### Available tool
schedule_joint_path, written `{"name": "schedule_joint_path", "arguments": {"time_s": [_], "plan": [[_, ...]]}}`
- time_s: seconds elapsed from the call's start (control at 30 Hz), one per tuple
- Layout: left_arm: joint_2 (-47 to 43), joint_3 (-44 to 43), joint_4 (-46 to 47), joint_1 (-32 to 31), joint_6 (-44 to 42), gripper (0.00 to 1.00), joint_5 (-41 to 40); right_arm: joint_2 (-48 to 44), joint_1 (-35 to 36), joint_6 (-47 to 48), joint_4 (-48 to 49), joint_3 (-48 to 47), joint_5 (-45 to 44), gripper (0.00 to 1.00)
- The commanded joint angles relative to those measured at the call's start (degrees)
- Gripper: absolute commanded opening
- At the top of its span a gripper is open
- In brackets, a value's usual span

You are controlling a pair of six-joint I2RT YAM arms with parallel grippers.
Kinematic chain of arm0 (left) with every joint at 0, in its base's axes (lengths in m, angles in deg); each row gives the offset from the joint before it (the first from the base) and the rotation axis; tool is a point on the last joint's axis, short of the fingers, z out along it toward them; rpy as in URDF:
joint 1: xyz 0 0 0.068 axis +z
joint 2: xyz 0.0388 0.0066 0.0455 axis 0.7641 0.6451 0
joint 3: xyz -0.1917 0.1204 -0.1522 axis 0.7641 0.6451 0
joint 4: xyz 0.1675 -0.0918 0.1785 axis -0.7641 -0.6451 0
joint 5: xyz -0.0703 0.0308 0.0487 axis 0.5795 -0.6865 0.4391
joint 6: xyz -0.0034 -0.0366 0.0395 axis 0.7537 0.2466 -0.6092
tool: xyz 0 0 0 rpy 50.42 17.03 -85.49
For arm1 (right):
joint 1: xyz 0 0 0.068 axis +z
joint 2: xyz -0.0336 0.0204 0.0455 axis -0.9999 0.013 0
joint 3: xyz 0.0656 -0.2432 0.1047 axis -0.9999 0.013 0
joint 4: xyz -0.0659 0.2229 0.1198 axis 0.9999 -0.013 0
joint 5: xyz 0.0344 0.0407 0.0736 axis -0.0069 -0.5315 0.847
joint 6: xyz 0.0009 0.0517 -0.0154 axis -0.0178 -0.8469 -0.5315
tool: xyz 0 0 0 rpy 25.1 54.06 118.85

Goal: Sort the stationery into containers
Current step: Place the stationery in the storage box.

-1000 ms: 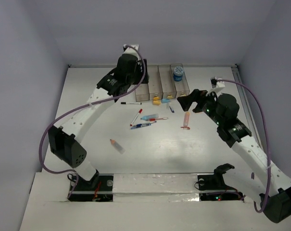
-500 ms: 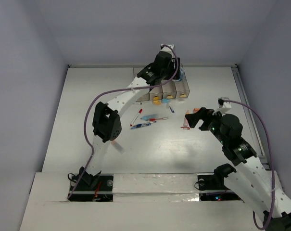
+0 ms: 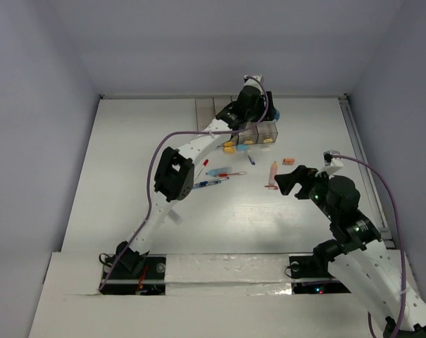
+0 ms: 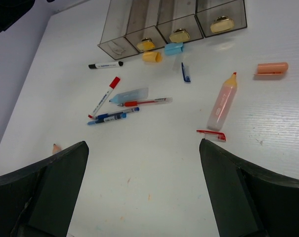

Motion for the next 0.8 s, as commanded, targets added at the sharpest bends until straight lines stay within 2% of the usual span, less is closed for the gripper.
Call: {"name": "schedule_joint_path", "arguments": {"time_s": [0.0,0.5,0.77], "plan": [[-2.68,-2.58,6.11,-0.18,0.67,0.08,-3.07,-0.98,-0.08,0.45,-0.85,0.02,0.56,1.0],[-0.49,-2.22,1.28,-0.71,-1.88,0.09,-7.73,0.16,-0.08,0.62,0.47,0.29,2.21,1.0],[0.39,-2.84,1.1,-0.71,-1.09,0.11,-7.56,1.3,-0.08,0.8,0.65,0.2,2.93,1.0]]}}
